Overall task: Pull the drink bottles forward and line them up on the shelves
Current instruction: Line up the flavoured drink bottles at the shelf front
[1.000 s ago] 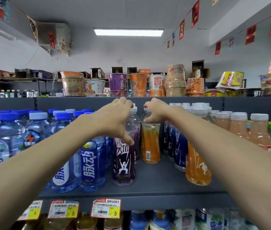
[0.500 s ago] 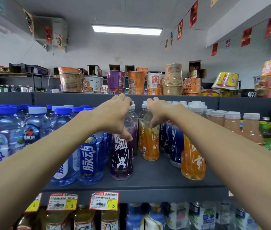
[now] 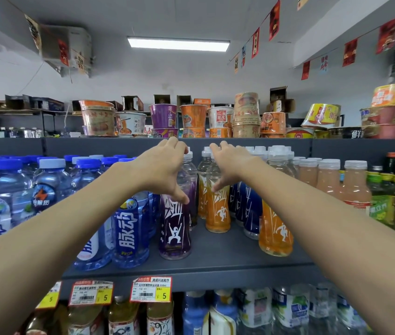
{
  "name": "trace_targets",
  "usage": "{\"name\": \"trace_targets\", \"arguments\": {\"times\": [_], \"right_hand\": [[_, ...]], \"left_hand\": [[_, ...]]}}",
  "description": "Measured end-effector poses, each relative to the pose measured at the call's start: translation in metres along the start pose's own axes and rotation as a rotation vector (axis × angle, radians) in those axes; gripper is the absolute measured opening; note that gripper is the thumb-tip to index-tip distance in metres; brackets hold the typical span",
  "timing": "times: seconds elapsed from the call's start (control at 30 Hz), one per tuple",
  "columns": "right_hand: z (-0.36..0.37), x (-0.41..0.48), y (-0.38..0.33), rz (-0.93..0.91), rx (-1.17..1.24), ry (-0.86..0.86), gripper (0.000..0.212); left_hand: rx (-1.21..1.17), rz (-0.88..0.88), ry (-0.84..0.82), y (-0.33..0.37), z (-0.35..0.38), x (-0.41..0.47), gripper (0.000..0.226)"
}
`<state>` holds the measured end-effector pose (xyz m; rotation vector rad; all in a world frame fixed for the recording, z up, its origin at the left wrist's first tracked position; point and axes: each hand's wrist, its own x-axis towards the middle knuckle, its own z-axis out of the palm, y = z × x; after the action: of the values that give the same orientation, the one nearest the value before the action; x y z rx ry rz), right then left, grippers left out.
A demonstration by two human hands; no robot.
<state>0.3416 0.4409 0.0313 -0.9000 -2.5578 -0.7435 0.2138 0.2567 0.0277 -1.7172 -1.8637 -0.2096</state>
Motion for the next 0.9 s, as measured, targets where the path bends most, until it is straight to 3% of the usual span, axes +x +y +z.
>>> {"name": "trace_targets", "arguments": {"times": [0.17,0.4,0.77,0.9], "right_hand": [[-0.001,0.002,-0.002,0.017,0.055,-0.022,0.129],[0.000,0.008,0.002,0.060,0.377,-0.081,0.117],[-0.007,0.004,0.007,0.052,0.366,-0.139,0.111],[-0.007,0.002,0.007,0.050,0.266,-0.139,0.122]], "left_hand": [[-0.020,0.003,0.001,-0.002,0.001,0.000,0.123],[-0.057,-0.003,-0.015,-0.001,0.003,0.003,0.122],[-0.077,-0.003,-0.030,-0.001,0.001,0.001,0.120],[-0.063,0.004,-0.050,-0.003,-0.002,0.002,0.119]]}}
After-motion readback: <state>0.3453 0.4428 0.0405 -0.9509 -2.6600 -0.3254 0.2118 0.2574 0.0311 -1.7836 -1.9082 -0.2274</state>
